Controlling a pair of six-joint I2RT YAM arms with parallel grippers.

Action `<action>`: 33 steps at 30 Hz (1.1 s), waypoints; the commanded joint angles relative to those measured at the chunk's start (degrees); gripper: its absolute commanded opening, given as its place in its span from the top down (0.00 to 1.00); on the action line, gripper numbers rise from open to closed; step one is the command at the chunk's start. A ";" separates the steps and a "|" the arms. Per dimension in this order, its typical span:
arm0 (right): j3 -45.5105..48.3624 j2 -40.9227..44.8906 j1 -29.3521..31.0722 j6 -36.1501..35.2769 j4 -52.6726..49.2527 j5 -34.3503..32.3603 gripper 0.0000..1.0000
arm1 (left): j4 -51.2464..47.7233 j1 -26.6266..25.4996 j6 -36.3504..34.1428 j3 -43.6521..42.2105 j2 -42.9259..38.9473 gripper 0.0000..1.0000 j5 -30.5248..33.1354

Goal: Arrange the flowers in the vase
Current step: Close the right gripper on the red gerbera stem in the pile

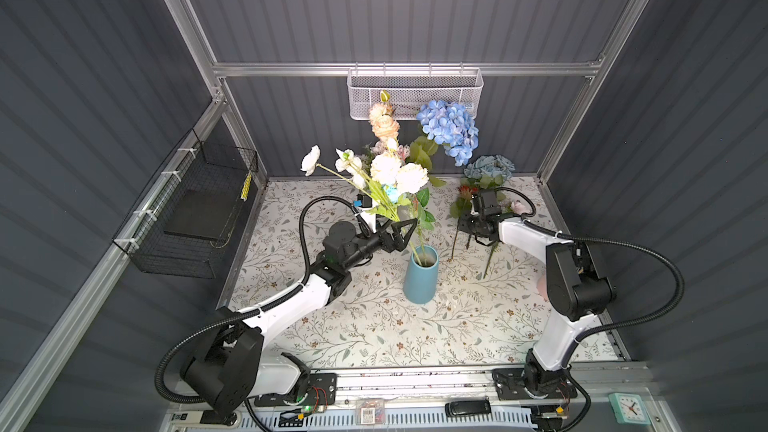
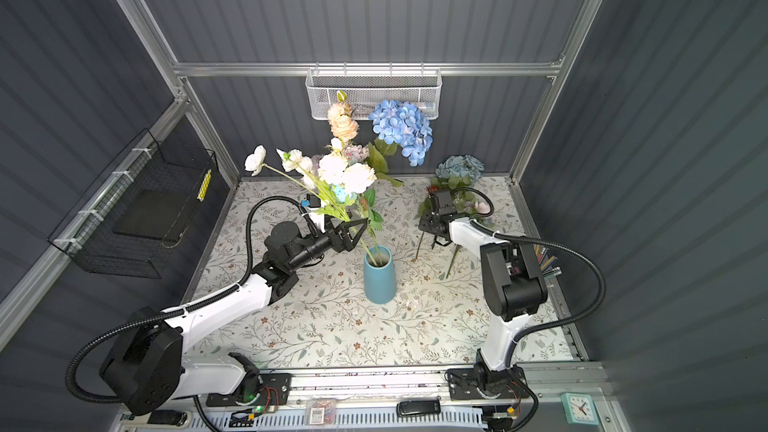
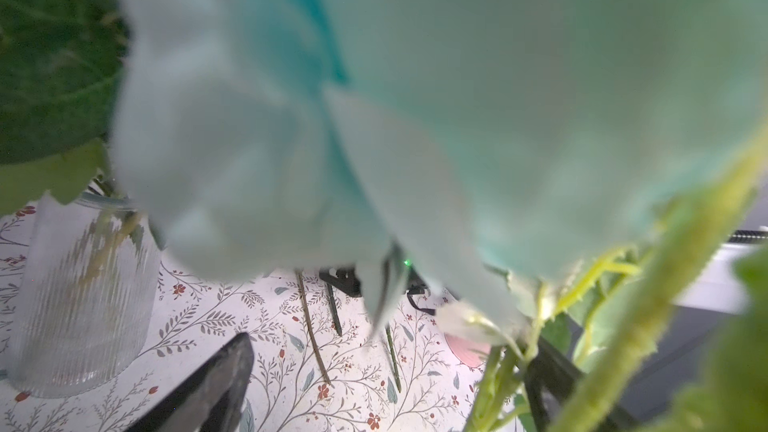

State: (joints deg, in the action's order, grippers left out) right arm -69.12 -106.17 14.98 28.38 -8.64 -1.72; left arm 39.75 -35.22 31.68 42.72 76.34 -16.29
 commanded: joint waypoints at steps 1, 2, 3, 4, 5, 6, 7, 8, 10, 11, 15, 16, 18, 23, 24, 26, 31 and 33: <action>-1.61 -2.88 0.22 0.76 -2.82 0.63 0.56 | -0.62 -0.19 -1.01 1.02 -1.36 0.01 0.60; -1.83 -3.66 0.18 0.89 -2.97 0.51 0.56 | -0.71 -0.15 -1.01 1.13 -1.28 0.01 0.63; -2.24 -4.51 0.22 0.98 -3.15 0.70 0.56 | -0.72 -0.20 -1.01 1.22 -1.20 0.01 0.53; -2.74 -5.32 0.22 1.11 -3.57 0.75 0.56 | -0.72 -0.19 -1.01 1.27 -1.13 0.01 0.42; -3.15 -5.92 0.22 1.29 -3.79 1.18 0.56 | -0.72 -0.18 -0.96 1.28 -1.11 0.01 0.40; -3.58 -6.60 0.21 1.18 -3.95 1.65 0.57 | -0.72 -0.16 -0.92 1.27 -1.02 0.01 0.42; -4.16 -7.34 0.22 1.25 -4.47 1.72 0.57 | -0.72 -0.19 -0.84 1.23 -1.00 0.01 0.46; -4.60 -7.78 0.22 1.22 -4.84 1.77 0.57 | -0.72 -0.20 -0.81 1.30 -1.01 0.01 0.46; -5.26 -8.67 0.22 1.06 -5.41 1.58 0.57 | -0.81 -0.15 -0.79 1.20 -1.01 0.01 0.43; -5.60 -9.00 0.22 1.04 -5.70 1.52 0.57 | -0.81 -0.20 -0.81 1.22 -1.01 0.01 0.45; -6.86 -10.36 0.31 0.69 -6.92 0.49 0.59 | -0.73 -0.14 -0.61 1.20 -0.84 0.01 0.47; -7.36 -10.83 0.31 0.71 -7.57 0.10 0.60 | -0.57 -0.19 -0.47 1.11 -0.75 0.01 0.41; -8.54 -11.78 0.39 0.95 -8.86 -0.70 0.63 | -0.37 -0.19 -0.26 1.01 -0.61 0.01 0.37; -10.65 -13.77 0.66 1.48 -11.36 -2.30 0.71 | -0.37 -0.20 -0.39 0.90 -0.92 0.01 0.38; -10.90 -14.12 0.66 1.54 -11.72 -2.34 0.75 | -0.46 -0.15 -0.43 0.87 -1.01 0.01 0.37; -11.25 -14.50 0.66 1.67 -12.16 -2.46 0.82 | -0.57 -0.22 -0.56 0.66 -1.27 0.01 0.47; -9.64 -13.14 0.49 2.01 -11.61 -3.11 0.95 | -0.64 -0.18 -0.57 0.30 -1.78 0.01 0.74; -8.20 -11.14 0.40 2.03 -10.31 -2.64 1.00 | -0.72 -0.20 -0.52 0.22 -1.86 0.01 0.61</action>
State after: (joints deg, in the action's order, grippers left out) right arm -79.53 -118.78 15.35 29.95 -17.15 -3.88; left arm 39.27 -35.22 31.68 42.72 75.88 -16.16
